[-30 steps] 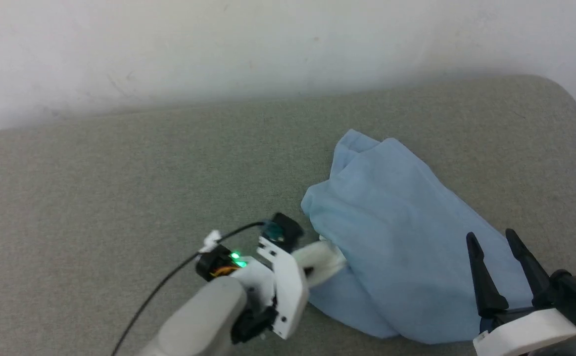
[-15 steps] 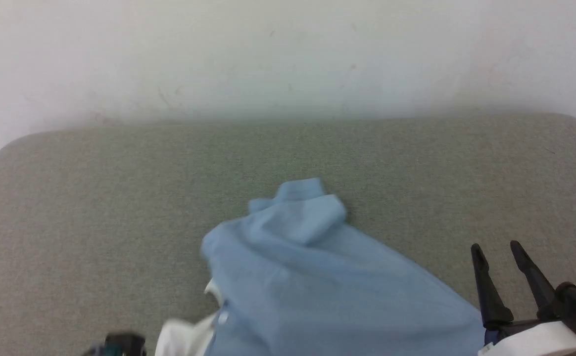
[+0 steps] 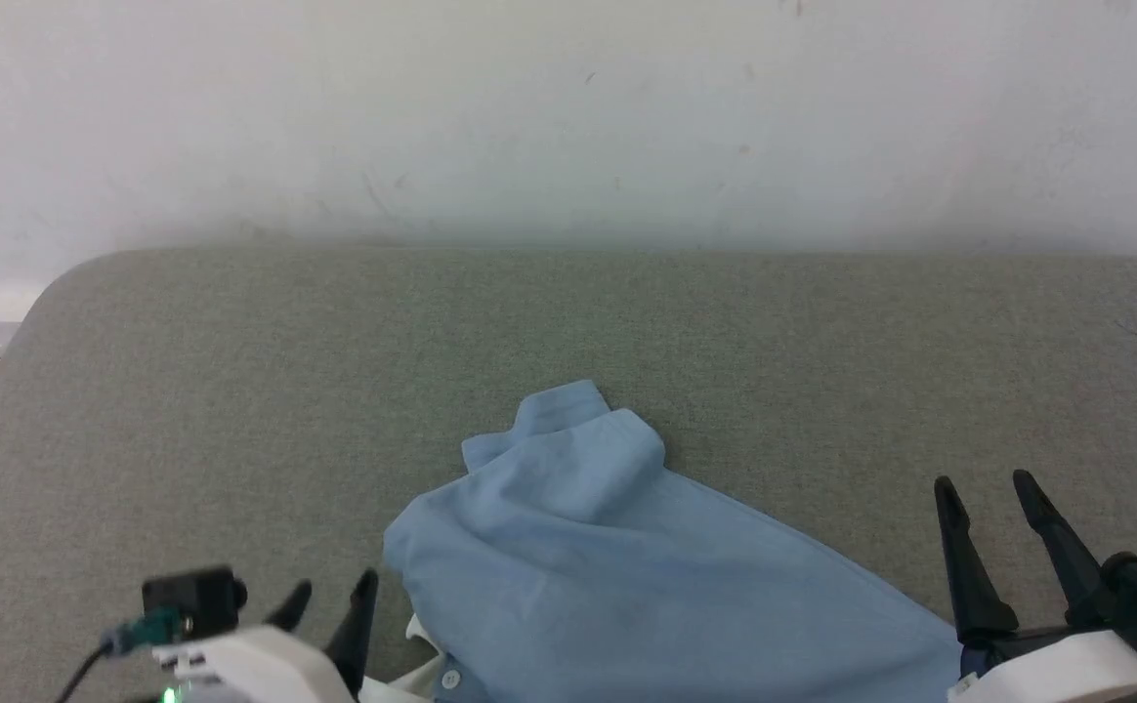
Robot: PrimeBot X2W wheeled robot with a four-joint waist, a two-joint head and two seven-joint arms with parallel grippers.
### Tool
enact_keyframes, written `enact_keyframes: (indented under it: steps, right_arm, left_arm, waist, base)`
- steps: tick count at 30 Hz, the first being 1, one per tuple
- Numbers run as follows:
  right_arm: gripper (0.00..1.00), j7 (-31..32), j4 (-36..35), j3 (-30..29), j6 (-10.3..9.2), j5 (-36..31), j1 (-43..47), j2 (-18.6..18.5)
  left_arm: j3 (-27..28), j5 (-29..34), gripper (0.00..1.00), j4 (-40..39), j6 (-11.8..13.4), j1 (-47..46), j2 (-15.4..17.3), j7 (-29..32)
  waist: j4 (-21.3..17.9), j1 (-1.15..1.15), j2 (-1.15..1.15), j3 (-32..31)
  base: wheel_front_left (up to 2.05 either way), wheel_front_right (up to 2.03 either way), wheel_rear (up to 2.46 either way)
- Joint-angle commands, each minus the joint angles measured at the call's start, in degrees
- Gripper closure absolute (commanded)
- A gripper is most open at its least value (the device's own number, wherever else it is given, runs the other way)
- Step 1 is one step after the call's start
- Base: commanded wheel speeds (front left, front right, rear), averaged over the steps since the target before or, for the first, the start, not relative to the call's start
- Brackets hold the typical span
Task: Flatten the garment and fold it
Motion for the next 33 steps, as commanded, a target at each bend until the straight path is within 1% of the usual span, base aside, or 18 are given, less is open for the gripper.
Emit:
enact_keyframes:
  steps: [1,4,8,11,15,16,17,18,22,26,29,31,33]
  right_arm:
    - [0.0,0.05,-0.28,-0.03,-0.05,-0.16,-0.05,0.07]
    - [0.0,0.23,-0.46,0.35,-0.05,-0.13,-0.31,0.07]
    - [0.0,0.51,-0.52,0.89,-0.05,-0.15,-1.02,0.07]
    - [0.0,0.59,-0.34,1.03,-0.05,-0.02,-1.57,0.07]
    - [0.0,0.58,0.21,1.11,-0.05,0.29,-2.16,0.07]
    - [0.0,0.56,0.35,1.1,-0.05,0.34,-2.25,0.07]
    - [0.0,0.51,0.48,1.05,-0.05,0.39,-2.3,0.07]
    - [0.0,0.47,0.62,0.93,-0.05,0.44,-2.31,0.07]
    - [0.0,0.35,1.02,0.44,-0.05,0.61,-2.15,0.07]
    - [0.0,0.35,1.34,0.05,-0.05,0.66,-1.81,0.07]
    - [0.0,0.47,1.34,-0.25,-0.05,0.64,-1.47,0.07]
    - [0.0,0.54,1.27,-0.27,-0.05,0.62,-1.38,0.07]
    - [0.0,0.68,1.17,-0.05,-0.05,0.61,-1.41,0.07]
  left_arm:
    - [0.07,0.79,0.0,0.16,-0.62,-2.03,0.37,-0.12]
    - [-1.37,2.47,0.0,2.64,-2.13,-7.84,1.44,1.85]
    - [-4.42,2.21,0.0,9.67,-5.05,-14.72,1.79,7.73]
    - [-6.49,0.89,0.0,15.83,-7.34,-18.5,1.24,12.34]
    - [-8.69,-0.25,0.0,22.72,-9.43,-21.63,0.5,17.08]
    - [-8.86,-0.57,0.25,23.66,-9.96,-22.16,0.16,17.31]
    - [-8.99,-0.5,0.98,24.37,-10.38,-22.63,0.03,17.08]
    - [-9.07,-0.3,1.0,24.78,-10.77,-23.08,-0.04,16.59]
    - [-8.74,1.47,1.0,23.55,-11.28,-24.74,0.03,12.68]
    - [-10.41,5.4,1.0,17.53,-11.63,-26.4,0.26,9.3]
    - [-14.32,8.71,1.0,10.72,-12.88,-27.07,-0.49,8.96]
    - [-18.44,10.13,1.0,7.14,-14.68,-26.77,-1.83,10.01]
    - [-23.24,10.92,1.0,5.3,-16.94,-25.91,-3.79,11.28]
  waist:
    - [-0.09,0.01,0.0,0.03]
    - [-0.71,0.01,0.0,0.61]
    - [-2.35,0.01,0.0,1.89]
    - [-3.61,0.01,0.0,2.88]
    - [-4.96,0.01,0.0,3.63]
    - [-5.22,0.01,0.0,3.71]
    - [-5.4,0.01,0.0,3.73]
    - [-5.52,0.01,0.0,3.73]
    - [-5.46,0.01,0.0,3.37]
    - [-4.76,0.01,0.0,2.35]
    - [-4.09,0.01,0.0,1.62]
    - [-3.79,0.01,0.0,1.42]
    - [-3.61,0.01,0.0,1.36]
  base:
    - [0.0,0.0,0.0]
    - [0.0,0.0,0.0]
    - [0.0,0.0,0.0]
    - [0.0,0.0,0.0]
    - [0.0,0.0,0.0]
    - [0.0,0.0,0.0]
    - [0.0,0.0,0.0]
    - [0.0,0.0,0.0]
    - [0.0,0.0,0.0]
    - [0.0,0.0,0.0]
    - [0.0,0.0,0.0]
    - [0.0,0.0,0.0]
    - [0.0,0.0,0.0]
